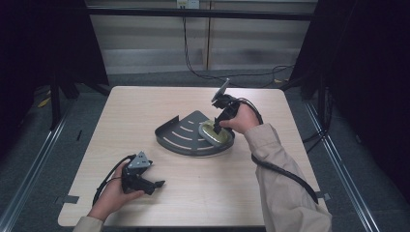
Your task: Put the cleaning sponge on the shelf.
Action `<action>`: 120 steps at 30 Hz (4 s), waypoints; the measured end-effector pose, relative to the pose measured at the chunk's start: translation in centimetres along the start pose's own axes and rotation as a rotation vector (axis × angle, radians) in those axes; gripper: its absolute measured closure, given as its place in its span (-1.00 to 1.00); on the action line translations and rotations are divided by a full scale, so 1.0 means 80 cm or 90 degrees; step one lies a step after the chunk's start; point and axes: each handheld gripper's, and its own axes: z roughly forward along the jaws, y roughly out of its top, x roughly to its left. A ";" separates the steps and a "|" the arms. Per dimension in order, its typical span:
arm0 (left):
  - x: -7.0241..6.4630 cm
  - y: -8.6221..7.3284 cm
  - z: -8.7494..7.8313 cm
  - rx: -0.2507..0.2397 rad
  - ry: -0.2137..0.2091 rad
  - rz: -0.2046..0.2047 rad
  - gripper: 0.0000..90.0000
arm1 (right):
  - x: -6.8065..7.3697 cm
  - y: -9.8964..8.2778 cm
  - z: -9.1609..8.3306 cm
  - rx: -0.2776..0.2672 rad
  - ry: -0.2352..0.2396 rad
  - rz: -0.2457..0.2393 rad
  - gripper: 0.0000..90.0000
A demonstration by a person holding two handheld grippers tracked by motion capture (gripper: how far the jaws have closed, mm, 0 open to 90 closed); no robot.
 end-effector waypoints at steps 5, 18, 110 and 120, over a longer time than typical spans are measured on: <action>0.000 0.000 0.000 0.000 -0.001 0.000 -0.80 | 0.001 -0.009 -0.008 -0.003 0.003 -0.006 -0.51; 0.000 0.000 0.000 0.000 0.000 0.000 -0.80 | -0.004 -0.036 -0.020 -0.008 0.007 -0.006 -0.53; -0.001 -0.001 0.000 -0.002 -0.002 -0.003 -0.80 | -0.014 -0.216 0.005 -0.031 0.060 -0.040 -0.53; -0.001 -0.001 0.000 -0.003 -0.002 -0.004 -0.80 | -0.011 -0.240 0.012 -0.025 0.039 -0.045 -0.56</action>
